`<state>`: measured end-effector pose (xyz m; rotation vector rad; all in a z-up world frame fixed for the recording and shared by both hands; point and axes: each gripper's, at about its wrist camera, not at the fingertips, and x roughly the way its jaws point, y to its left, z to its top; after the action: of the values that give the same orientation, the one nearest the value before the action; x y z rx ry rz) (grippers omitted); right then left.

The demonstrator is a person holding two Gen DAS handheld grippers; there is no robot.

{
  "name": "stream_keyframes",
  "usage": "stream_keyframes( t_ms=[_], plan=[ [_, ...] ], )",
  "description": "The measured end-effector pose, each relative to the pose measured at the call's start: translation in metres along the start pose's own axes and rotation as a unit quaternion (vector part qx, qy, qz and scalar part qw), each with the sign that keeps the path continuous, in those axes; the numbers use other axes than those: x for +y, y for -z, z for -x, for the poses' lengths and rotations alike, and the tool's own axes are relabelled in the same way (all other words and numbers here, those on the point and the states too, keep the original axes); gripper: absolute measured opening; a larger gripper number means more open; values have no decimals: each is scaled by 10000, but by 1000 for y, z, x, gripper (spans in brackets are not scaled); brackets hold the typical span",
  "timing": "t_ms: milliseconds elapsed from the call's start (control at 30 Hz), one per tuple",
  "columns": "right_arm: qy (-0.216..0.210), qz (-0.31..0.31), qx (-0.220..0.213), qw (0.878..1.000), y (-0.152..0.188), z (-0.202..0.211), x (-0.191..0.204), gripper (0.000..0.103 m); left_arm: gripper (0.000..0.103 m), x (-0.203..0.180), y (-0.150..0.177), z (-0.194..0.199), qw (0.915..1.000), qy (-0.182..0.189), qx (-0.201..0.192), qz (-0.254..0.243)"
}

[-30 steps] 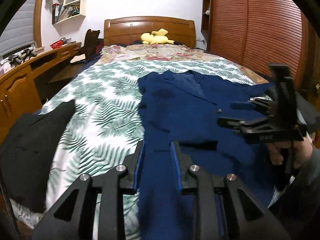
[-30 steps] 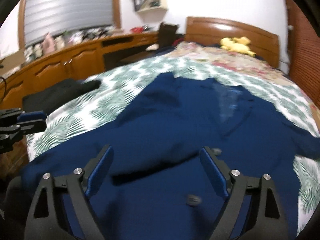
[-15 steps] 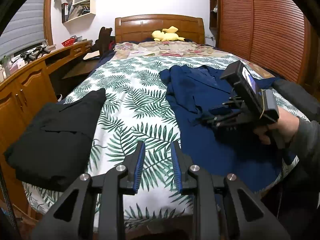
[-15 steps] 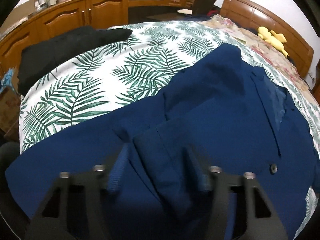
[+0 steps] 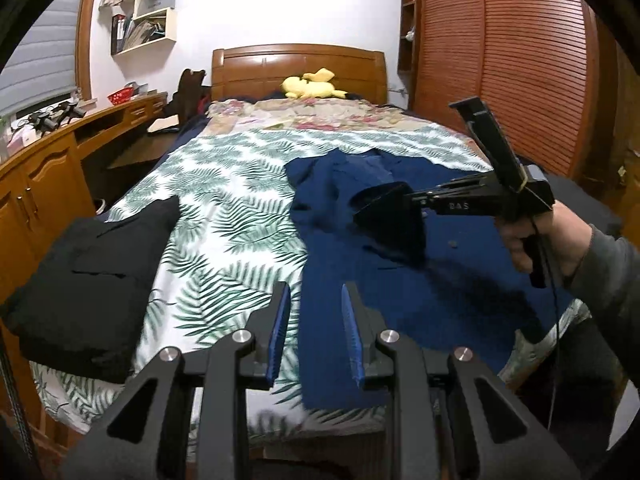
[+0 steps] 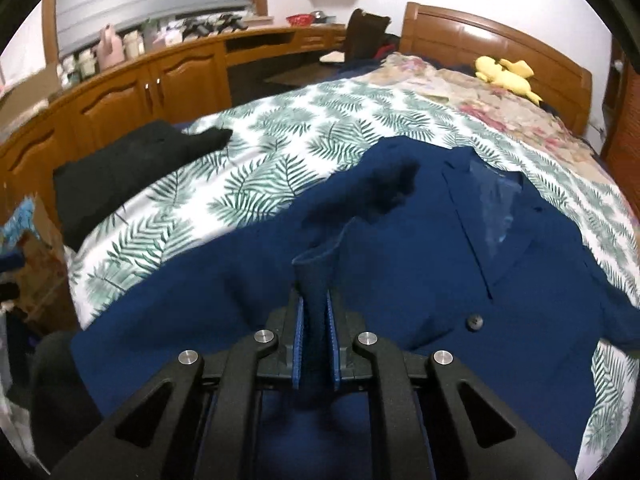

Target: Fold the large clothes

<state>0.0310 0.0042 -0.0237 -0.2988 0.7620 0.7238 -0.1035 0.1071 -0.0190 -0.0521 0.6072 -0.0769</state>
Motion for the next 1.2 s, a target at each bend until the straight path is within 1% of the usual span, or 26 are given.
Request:
stream_keyframes(
  t_ms=[100, 167, 233, 267, 367, 467, 533, 667, 767, 833, 900, 1100, 1200],
  plan=[
    [-100, -287, -50, 9995, 1, 3, -9, 8, 24, -10, -3, -2, 10000, 67, 3, -32],
    [23, -353, -174, 9992, 5, 7, -13, 6, 24, -20, -7, -6, 9999, 88, 22, -118],
    [108, -524, -421, 9977, 10, 20, -19, 5, 24, -27, -11, -8, 9998, 102, 15, -186],
    [132, -612, -573, 9964, 12, 31, -24, 5, 24, -31, -13, -9, 9997, 124, -2, -199],
    [317, -616, -937, 9932, 14, 60, -32, 5, 24, -41, -17, -16, 9996, 186, -11, -193],
    [491, -741, -1403, 9861, 18, 99, -44, 5, 24, -51, -19, -21, 9996, 208, -15, -212],
    [584, -834, -1549, 9827, 26, 118, -52, 5, 24, -57, -21, -23, 9993, 279, -48, -230],
    [798, -875, -1536, 9810, 46, 129, -60, 5, 24, -70, -25, -30, 9991, 340, -86, -240],
    [977, -883, -1645, 9775, 65, 136, -64, 5, 24, -73, -28, -39, 9991, 332, -107, -233],
    [905, -969, -1696, 9766, 76, 138, -68, 5, 24, -74, -31, -49, 9992, 329, -86, -225],
    [815, -1104, -1649, 9767, 88, 134, -72, 5, 24, -73, -34, -65, 9993, 313, -41, -201],
    [691, -1291, -1313, 9805, 121, 107, -77, 5, 24, -73, -47, -105, 9993, 318, -141, -168],
    [694, -1333, -1196, 9814, 136, 100, -76, 5, 24, -74, -51, -122, 9991, 352, -222, -118]
  ],
)
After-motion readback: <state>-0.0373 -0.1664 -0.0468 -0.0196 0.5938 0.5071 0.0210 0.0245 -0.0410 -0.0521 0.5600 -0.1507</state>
